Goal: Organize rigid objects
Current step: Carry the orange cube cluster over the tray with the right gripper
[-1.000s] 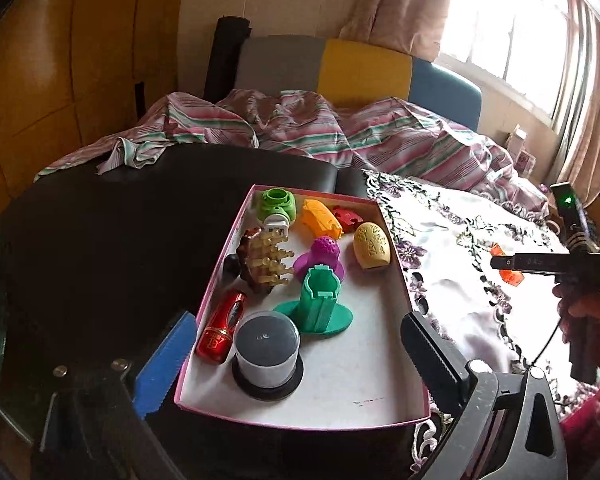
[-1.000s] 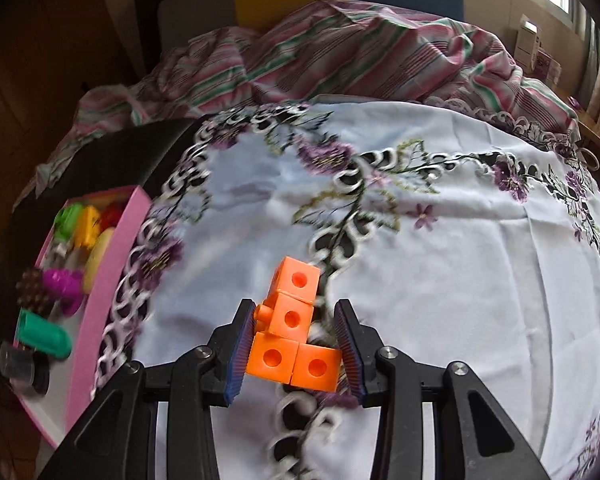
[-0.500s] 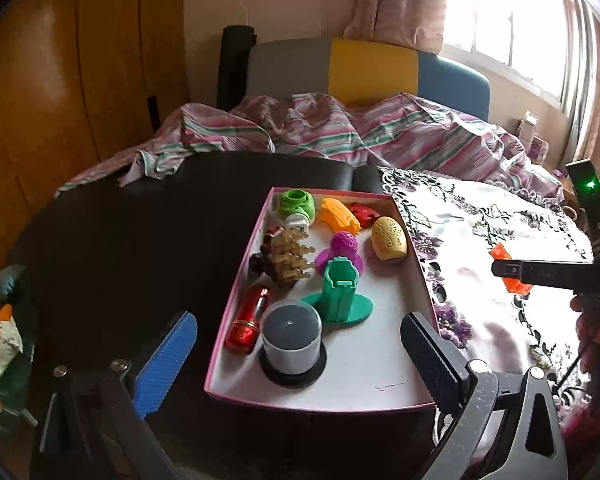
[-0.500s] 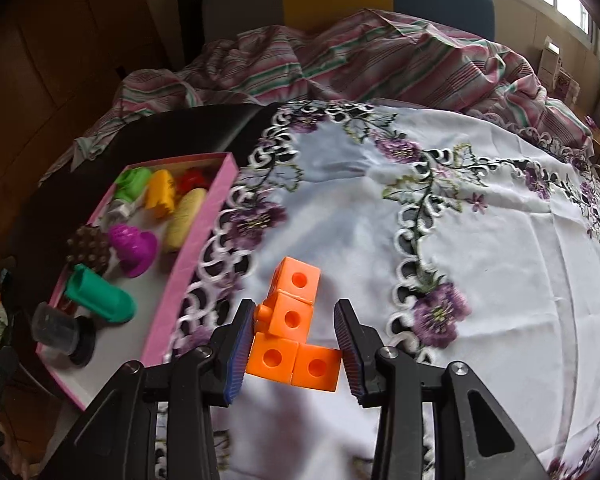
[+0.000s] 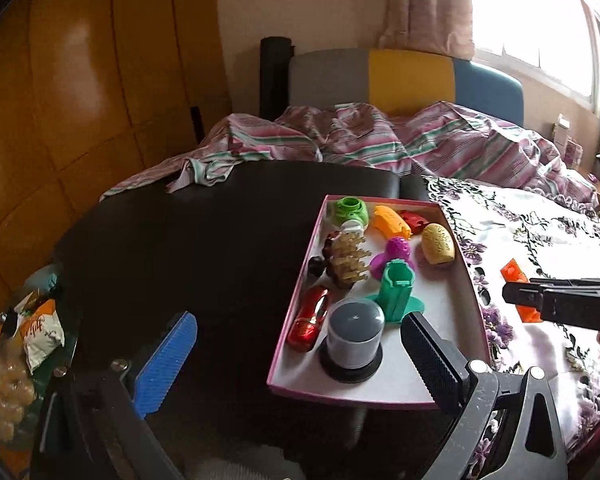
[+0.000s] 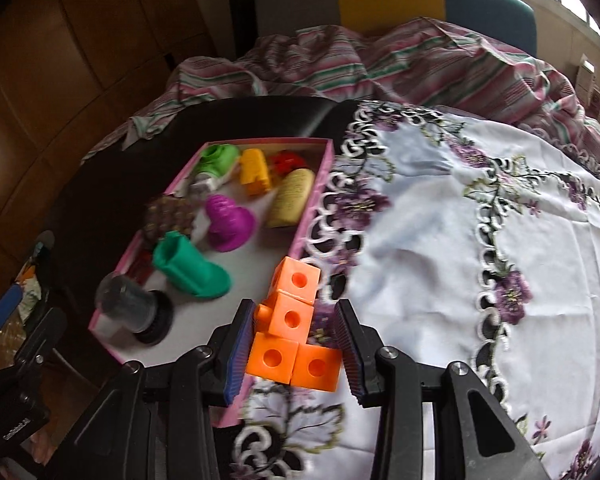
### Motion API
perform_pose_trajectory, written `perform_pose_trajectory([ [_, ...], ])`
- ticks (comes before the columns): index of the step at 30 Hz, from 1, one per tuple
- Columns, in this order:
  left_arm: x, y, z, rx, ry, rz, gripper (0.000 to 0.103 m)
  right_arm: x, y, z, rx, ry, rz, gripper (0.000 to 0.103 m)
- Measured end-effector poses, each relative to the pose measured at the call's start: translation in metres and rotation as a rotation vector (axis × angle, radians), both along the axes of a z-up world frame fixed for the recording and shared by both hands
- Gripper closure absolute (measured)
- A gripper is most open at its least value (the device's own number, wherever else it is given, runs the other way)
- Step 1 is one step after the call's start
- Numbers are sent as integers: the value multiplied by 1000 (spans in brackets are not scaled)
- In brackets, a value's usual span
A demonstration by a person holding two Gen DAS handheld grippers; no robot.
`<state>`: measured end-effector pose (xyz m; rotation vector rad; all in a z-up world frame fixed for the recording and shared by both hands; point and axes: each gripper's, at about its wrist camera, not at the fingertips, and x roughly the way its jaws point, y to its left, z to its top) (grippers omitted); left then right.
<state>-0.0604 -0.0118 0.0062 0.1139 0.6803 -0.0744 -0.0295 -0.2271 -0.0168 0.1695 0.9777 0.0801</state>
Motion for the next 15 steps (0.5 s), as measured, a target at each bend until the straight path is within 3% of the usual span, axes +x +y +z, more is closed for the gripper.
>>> perform_pose_trajectory([
  [7,4,15,-4,-29,55,43,0,-2,21,-9,89,34,60,63],
  [15,11,28,-10,-19,109,74,0,-1,49,-25,82,79,119,63],
])
